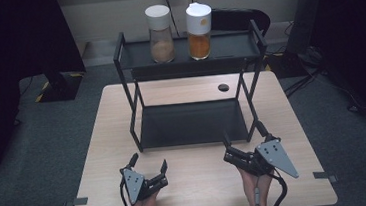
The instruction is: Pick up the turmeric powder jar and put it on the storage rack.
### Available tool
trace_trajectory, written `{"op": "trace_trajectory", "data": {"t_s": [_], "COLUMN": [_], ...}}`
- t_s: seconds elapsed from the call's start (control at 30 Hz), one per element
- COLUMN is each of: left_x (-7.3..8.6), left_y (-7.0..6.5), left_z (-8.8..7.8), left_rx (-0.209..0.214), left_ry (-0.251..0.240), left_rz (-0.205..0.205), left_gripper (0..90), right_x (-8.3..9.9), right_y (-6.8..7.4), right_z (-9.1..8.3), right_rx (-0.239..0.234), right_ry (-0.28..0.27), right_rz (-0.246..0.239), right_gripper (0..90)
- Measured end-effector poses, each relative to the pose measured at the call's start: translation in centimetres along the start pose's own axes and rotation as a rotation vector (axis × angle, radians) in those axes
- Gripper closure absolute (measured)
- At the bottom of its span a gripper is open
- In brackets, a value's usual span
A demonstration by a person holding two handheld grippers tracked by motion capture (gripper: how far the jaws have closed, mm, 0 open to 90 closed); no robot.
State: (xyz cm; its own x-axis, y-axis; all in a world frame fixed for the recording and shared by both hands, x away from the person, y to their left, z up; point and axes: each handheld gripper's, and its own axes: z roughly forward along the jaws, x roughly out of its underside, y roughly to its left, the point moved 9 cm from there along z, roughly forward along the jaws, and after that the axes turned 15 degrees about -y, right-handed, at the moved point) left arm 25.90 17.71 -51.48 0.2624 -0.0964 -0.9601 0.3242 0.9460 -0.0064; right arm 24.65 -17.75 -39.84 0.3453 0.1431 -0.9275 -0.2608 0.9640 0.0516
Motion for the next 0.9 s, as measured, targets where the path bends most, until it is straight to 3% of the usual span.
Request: {"op": "trace_trajectory", "data": {"t_s": [0.2,0.47,0.9], "left_x": [0.0,0.0,0.0], "left_y": [0.0,0.0,0.0], "left_z": [0.0,0.0,0.0], "left_rx": [0.0,0.0,0.0], "left_ry": [0.0,0.0,0.0], "left_rz": [0.0,0.0,0.0], "left_gripper": [1.9,2.0,2.0], "right_x": [1.2,3.6,7.4], "right_y": [0.1,0.0,-0.3], "right_z": [-1.1,-2.4,-3.8], "right_rx": [0.015,0.019,0.041], "right_ry": [0.002,-0.037,0.021], "right_rz": [-0.029,-0.036,-0.072], "right_gripper": [0.0,0.0,0.0]}}
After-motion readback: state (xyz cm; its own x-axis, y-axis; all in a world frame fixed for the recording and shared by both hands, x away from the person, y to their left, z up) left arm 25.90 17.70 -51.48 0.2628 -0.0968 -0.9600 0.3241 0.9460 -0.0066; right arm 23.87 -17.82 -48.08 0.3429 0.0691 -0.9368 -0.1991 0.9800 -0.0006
